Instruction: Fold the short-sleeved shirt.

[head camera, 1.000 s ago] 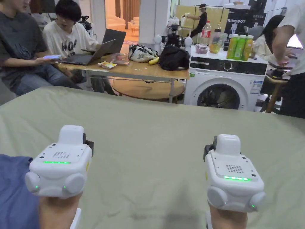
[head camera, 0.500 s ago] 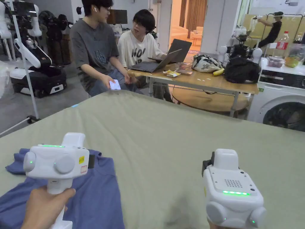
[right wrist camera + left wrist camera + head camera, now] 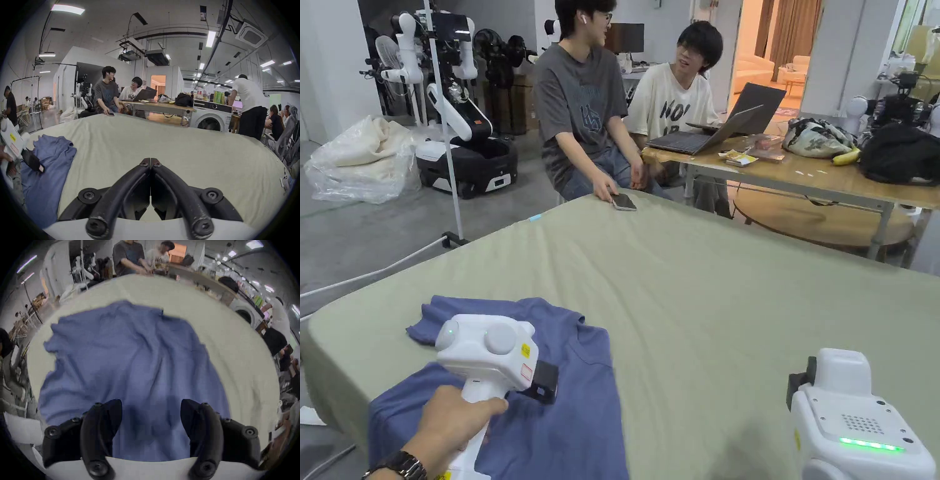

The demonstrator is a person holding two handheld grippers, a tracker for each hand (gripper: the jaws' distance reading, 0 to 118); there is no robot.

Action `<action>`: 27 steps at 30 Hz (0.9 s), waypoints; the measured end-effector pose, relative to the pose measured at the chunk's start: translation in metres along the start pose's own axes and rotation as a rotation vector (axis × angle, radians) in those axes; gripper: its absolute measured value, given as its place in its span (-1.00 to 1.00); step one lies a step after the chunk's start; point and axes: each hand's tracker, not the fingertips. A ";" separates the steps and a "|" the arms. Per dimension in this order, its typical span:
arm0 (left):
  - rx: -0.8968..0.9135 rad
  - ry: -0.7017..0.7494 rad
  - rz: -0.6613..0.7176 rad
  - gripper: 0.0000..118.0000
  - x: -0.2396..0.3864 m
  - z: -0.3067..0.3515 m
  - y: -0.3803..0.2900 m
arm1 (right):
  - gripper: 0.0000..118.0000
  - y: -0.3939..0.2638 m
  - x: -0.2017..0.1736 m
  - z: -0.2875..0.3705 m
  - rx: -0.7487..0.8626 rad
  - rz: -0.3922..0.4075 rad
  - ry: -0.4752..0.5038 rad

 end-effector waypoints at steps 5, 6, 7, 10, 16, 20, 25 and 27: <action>0.001 0.078 -0.091 0.27 0.021 -0.016 -0.010 | -1.00 -0.004 0.007 -0.002 -0.017 0.002 -0.010; 0.006 0.095 -0.097 0.16 0.024 -0.016 -0.012 | -1.00 -0.003 0.007 -0.003 -0.018 0.001 -0.010; 0.032 0.109 -0.125 -0.05 0.026 -0.013 -0.017 | -1.00 -0.003 0.008 -0.003 -0.021 0.000 -0.010; 0.059 0.088 -0.164 -0.90 0.038 -0.011 -0.022 | -1.00 -0.004 0.010 -0.002 -0.022 -0.005 -0.009; 0.110 0.077 -0.134 -0.99 0.030 -0.003 -0.025 | -1.00 -0.005 0.019 0.000 -0.032 -0.006 -0.014; 0.235 -0.005 0.030 -1.00 0.009 0.024 -0.024 | -1.00 -0.002 0.032 0.007 -0.019 -0.014 -0.029; 0.404 -0.105 0.102 -1.00 0.012 0.074 -0.009 | -1.00 0.005 0.051 0.015 0.005 -0.030 -0.063; 0.462 -0.139 0.110 -1.00 0.019 0.095 0.002 | -1.00 0.009 0.058 0.022 0.006 -0.037 -0.071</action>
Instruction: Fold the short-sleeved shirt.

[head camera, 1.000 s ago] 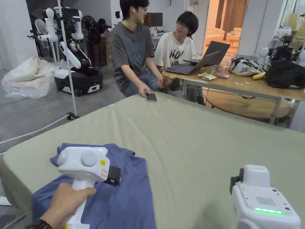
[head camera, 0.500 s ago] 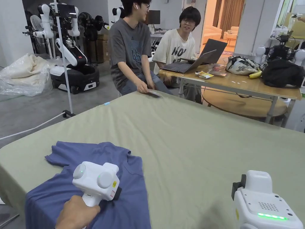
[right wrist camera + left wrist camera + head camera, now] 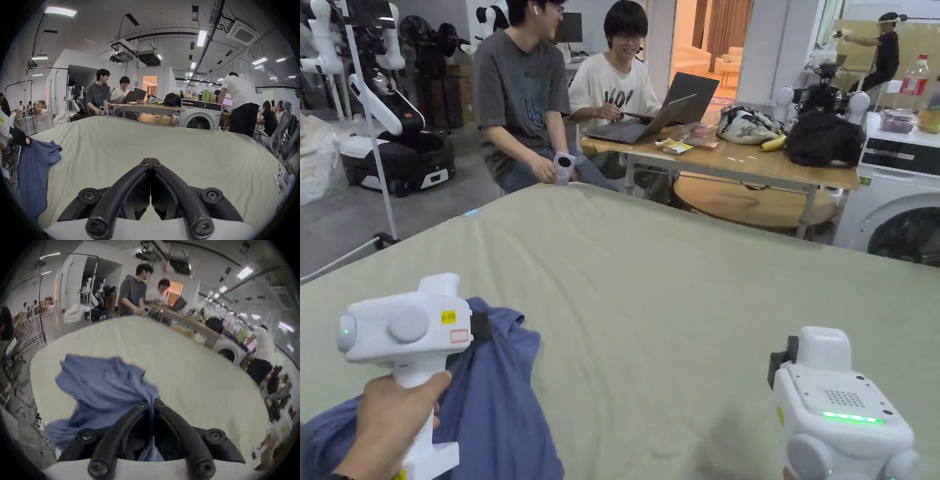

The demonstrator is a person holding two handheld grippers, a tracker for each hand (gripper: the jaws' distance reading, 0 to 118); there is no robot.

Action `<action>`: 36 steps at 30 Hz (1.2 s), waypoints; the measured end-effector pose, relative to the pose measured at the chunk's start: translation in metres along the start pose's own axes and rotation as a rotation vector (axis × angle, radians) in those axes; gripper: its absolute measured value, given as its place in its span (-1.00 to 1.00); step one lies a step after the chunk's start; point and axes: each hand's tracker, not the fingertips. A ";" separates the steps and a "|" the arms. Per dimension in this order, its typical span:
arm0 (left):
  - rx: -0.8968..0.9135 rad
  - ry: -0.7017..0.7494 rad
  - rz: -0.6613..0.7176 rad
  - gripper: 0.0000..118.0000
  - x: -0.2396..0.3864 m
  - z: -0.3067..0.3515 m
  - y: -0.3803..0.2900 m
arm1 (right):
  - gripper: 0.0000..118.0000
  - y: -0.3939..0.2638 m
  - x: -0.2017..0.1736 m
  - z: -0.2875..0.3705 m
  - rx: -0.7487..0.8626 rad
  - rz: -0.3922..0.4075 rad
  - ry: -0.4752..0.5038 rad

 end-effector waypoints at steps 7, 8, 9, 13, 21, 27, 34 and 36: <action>0.092 -0.113 -0.076 -1.00 0.074 0.029 0.051 | -1.00 0.008 0.041 0.011 0.020 -0.021 -0.058; 0.105 -0.135 -0.097 -1.00 0.090 0.029 0.055 | -1.00 0.010 0.050 0.014 0.024 -0.027 -0.068; 0.101 -0.162 -0.115 -1.00 0.104 0.030 0.059 | -1.00 0.011 0.057 0.016 0.029 -0.030 -0.083; 0.101 -0.269 -0.208 -1.00 0.174 0.029 0.063 | -1.00 0.015 0.089 0.028 0.045 -0.046 -0.138; 0.085 -0.556 -0.355 -1.00 0.336 0.035 0.048 | -1.00 0.017 0.160 0.061 0.064 -0.084 -0.273; -0.004 -0.774 -0.446 -1.00 0.453 0.041 -0.005 | -1.00 0.013 0.211 0.092 0.073 -0.100 -0.395; -0.181 -0.926 -0.584 -1.00 0.518 0.033 -0.113 | -1.00 -0.006 0.262 0.128 0.058 -0.132 -0.509; -0.230 -0.916 -0.616 -1.00 0.519 0.029 -0.145 | -1.00 -0.013 0.271 0.134 0.042 -0.142 -0.538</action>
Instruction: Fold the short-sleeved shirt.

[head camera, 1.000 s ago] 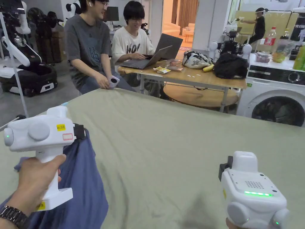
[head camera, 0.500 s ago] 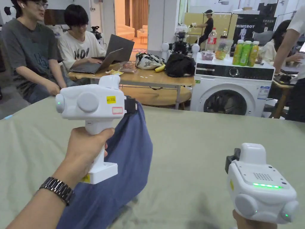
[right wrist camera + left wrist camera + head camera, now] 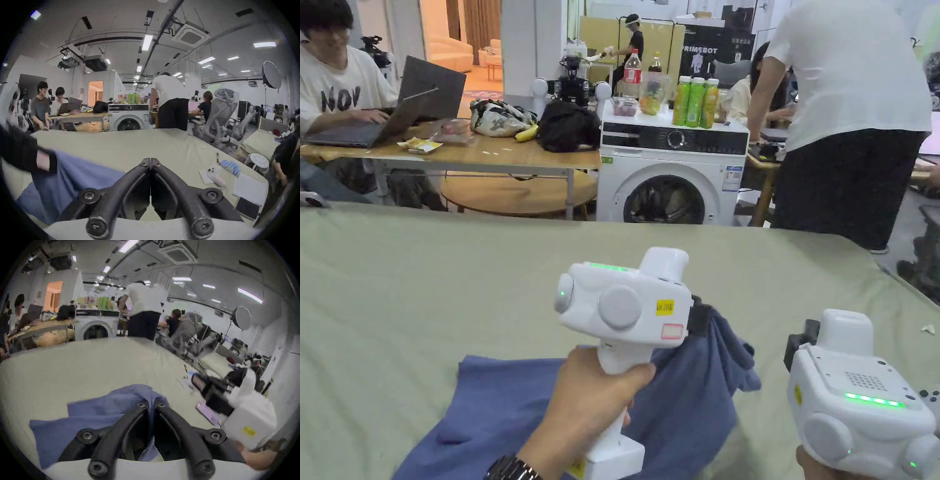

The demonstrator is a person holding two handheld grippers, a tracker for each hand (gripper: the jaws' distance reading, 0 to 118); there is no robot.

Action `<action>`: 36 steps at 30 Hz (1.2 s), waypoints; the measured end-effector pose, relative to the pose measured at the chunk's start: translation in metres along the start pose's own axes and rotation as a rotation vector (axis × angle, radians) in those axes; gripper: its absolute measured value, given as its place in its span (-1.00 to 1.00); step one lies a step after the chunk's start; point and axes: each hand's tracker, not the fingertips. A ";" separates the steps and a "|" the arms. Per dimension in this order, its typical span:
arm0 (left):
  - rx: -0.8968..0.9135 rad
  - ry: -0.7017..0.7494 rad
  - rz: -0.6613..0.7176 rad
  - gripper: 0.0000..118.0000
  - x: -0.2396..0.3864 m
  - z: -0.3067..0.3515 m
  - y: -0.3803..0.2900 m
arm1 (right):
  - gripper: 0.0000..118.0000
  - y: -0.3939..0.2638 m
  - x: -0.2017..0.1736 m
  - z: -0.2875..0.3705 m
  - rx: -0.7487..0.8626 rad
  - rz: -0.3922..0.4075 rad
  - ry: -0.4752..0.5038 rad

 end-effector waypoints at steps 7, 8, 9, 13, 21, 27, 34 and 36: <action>-0.116 -0.036 0.113 -0.34 -0.009 -0.032 -0.068 | -1.00 -0.018 0.012 -0.003 -0.052 0.001 -0.026; -0.120 -0.035 0.130 -0.07 -0.011 -0.032 -0.072 | -1.00 -0.020 0.010 -0.003 -0.057 0.001 -0.023; -0.116 -0.032 0.140 -0.08 -0.015 -0.029 -0.073 | -1.00 -0.020 0.008 -0.003 -0.064 -0.001 -0.018; -0.023 0.030 0.164 -0.05 -0.032 0.003 -0.068 | -1.00 -0.017 -0.008 0.000 -0.056 0.009 0.026; 0.180 0.328 0.163 -0.99 -0.086 0.091 -0.079 | -1.00 -0.003 -0.047 0.001 -0.031 0.040 0.113; 0.123 0.479 0.227 -1.00 -0.144 0.130 -0.096 | -1.00 -0.003 -0.071 -0.003 -0.048 0.037 0.156; 0.076 0.530 0.340 -1.00 -0.229 0.151 -0.080 | -1.00 -0.007 -0.084 -0.014 -0.072 0.052 0.194; 0.037 0.495 0.396 -1.00 -0.251 0.147 -0.073 | -1.00 -0.007 -0.085 -0.017 -0.080 0.055 0.199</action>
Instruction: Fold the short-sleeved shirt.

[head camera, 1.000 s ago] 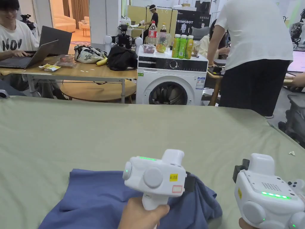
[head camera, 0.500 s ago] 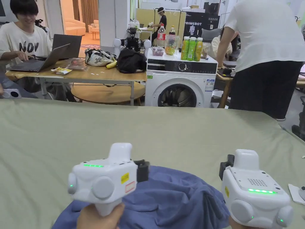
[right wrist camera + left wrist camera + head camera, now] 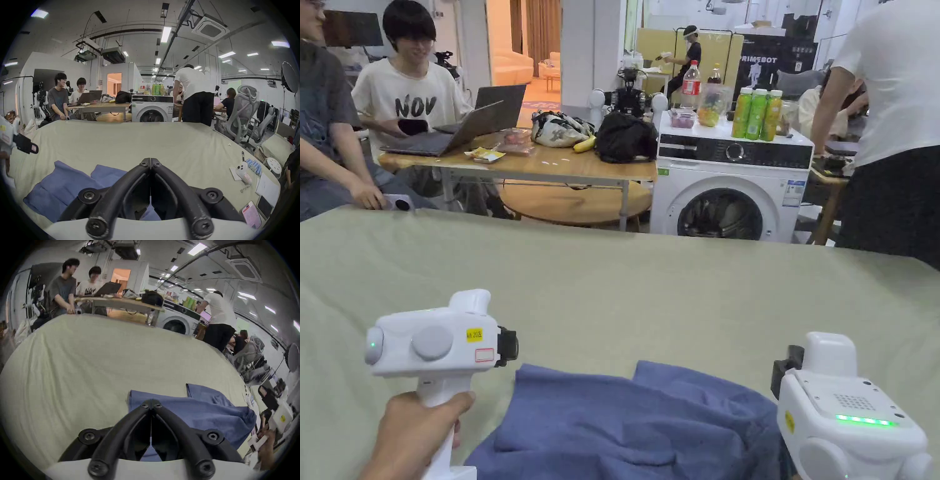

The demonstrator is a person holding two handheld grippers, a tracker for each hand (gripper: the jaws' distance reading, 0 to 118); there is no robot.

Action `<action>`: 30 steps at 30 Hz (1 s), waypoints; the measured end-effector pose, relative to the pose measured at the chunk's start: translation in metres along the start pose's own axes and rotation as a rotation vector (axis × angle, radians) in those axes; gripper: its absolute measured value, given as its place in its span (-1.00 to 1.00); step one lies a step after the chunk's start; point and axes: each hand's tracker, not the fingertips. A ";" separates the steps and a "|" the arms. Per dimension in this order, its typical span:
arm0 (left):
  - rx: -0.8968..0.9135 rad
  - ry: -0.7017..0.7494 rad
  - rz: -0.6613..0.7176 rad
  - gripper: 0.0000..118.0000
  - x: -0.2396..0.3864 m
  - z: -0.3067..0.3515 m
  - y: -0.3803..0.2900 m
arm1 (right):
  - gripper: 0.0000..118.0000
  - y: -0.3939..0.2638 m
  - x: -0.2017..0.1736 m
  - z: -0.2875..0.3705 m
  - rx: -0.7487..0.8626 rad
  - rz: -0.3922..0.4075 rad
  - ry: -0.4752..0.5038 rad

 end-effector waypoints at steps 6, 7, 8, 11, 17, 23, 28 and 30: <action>-0.128 0.036 0.000 -0.94 -0.013 -0.060 0.030 | -1.00 -0.002 0.002 -0.014 -0.028 0.000 0.003; -0.160 0.043 0.013 -0.94 -0.016 -0.071 0.034 | -1.00 -0.002 0.003 -0.017 -0.031 0.003 0.001; -0.184 0.031 0.025 -0.69 -0.018 -0.081 0.034 | -1.00 -0.002 0.004 -0.018 -0.036 0.005 0.001; -0.243 0.045 0.074 -0.12 -0.024 -0.112 0.034 | -1.00 -0.003 0.009 -0.023 -0.047 0.005 -0.002; -0.407 0.147 -0.036 -0.01 -0.024 -0.163 0.013 | -1.00 -0.009 0.021 -0.032 -0.081 0.008 -0.021; -0.313 0.131 -0.201 -0.99 0.010 -0.157 -0.001 | -1.00 -0.013 0.034 -0.039 -0.120 0.020 -0.041; -0.287 0.100 -0.232 -1.00 0.011 -0.131 -0.003 | -1.00 -0.004 0.048 -0.053 -0.182 0.009 -0.021; -0.200 0.093 -0.226 -1.00 0.011 -0.108 -0.001 | -1.00 0.004 0.054 -0.067 -0.234 0.018 0.001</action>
